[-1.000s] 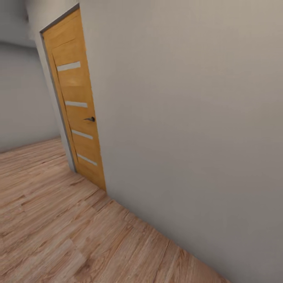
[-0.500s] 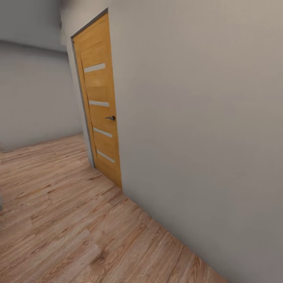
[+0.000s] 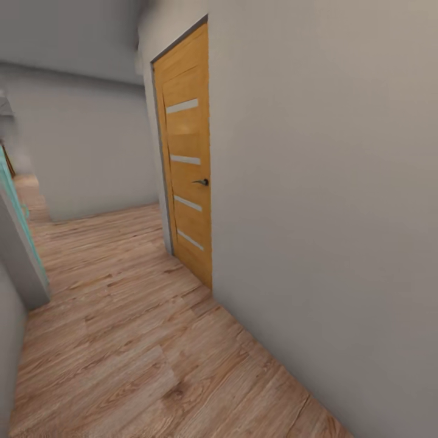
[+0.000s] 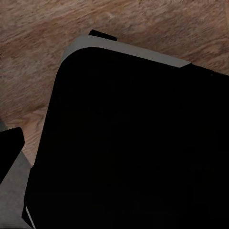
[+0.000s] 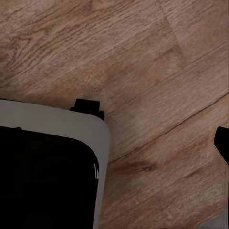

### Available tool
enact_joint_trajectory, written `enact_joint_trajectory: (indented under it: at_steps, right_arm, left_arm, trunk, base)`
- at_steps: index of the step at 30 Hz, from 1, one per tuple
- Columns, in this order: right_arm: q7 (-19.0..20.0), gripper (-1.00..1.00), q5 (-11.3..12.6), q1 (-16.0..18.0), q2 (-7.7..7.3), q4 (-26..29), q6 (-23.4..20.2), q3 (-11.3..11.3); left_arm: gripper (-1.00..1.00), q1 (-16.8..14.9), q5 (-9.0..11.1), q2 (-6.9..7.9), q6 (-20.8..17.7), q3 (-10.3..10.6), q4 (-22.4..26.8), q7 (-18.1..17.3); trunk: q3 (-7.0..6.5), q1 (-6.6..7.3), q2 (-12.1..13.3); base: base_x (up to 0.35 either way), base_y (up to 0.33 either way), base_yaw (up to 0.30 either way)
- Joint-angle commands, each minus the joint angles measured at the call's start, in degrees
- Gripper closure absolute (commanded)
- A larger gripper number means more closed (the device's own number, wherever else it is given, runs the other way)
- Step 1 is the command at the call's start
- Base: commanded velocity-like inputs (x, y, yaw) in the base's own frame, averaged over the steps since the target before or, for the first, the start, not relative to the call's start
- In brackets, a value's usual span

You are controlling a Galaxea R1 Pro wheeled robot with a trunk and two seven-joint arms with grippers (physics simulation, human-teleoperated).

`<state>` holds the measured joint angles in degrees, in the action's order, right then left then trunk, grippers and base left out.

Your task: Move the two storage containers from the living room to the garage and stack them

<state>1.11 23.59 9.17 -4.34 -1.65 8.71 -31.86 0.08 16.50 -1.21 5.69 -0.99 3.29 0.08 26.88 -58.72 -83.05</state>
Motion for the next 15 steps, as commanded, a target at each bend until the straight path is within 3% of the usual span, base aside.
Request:
enact_joint_trajectory:
  at_steps: [1,8,15]
  right_arm:
    - [0.1,-1.00,0.5,0.1,0.01,-0.2,0.3,-0.5]
    - [0.1,-1.00,0.6,0.1,-0.14,-0.2,0.3,-0.5]
    - [0.1,-1.00,0.5,0.1,-0.23,-0.2,0.3,-0.6]
  left_arm:
    - [-1.00,0.0,0.2,-0.02,0.1,-0.1,0.0,0.0]
    - [-1.00,0.0,0.2,-0.01,0.1,-0.1,0.0,0.0]
    - [-1.00,0.0,0.3,0.06,0.1,-0.1,0.0,0.0]
  trunk:
    - [0.05,-0.01,0.0]
    - [0.05,-0.01,0.0]
    - [0.05,-0.01,0.0]
  base:
    - [0.081,0.000,0.300]
    - [0.141,0.000,0.300]
    - [0.293,0.000,0.300]
